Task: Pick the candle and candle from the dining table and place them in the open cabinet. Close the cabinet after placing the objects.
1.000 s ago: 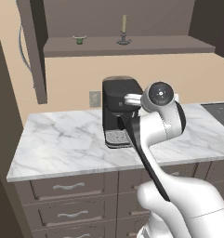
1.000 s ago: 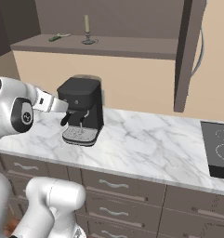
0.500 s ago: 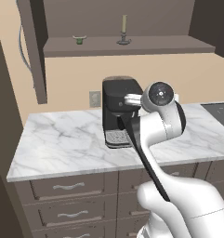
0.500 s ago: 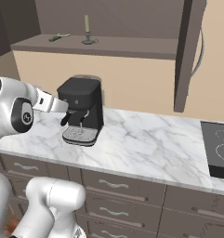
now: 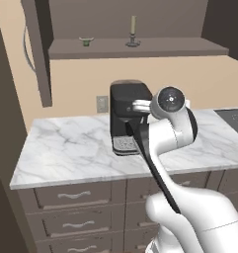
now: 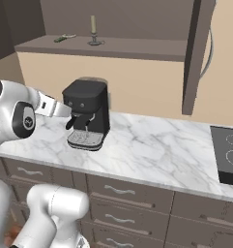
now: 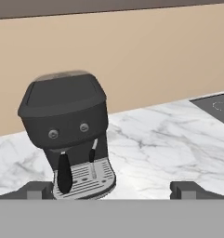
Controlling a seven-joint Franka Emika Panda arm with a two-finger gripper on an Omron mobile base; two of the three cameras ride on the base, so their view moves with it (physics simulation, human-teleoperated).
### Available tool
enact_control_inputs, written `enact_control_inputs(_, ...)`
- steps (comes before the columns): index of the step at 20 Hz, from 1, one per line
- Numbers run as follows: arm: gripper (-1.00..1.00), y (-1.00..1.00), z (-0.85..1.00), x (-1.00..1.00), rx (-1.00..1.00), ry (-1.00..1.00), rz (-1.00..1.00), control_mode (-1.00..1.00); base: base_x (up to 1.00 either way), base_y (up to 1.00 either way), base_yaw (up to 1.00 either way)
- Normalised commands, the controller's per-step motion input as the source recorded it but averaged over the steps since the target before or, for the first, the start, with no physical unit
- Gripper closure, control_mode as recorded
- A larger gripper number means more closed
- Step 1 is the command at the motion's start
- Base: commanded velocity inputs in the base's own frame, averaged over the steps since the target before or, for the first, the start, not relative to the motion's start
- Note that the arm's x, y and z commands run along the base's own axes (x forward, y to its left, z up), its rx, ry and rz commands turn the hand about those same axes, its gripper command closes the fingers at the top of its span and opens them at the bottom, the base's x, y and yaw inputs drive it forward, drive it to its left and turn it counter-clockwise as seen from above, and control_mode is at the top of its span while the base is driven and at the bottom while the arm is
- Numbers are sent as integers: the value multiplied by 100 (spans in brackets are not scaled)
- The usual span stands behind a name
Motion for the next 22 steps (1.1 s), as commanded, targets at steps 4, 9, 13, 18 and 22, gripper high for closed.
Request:
enact_control_inputs(4,-100,0,0,0,0,0,0,100,-62,-1,2)
enact_control_inputs(9,-100,0,0,0,0,0,0,100,-46,0,48)
enact_control_inputs(13,-100,0,0,0,0,0,0,100,-10,0,100)
enact_control_inputs(18,-100,0,0,0,0,0,0,100,-4,0,100)
enact_control_inputs(22,-100,0,0,0,0,0,0,100,-3,0,100)
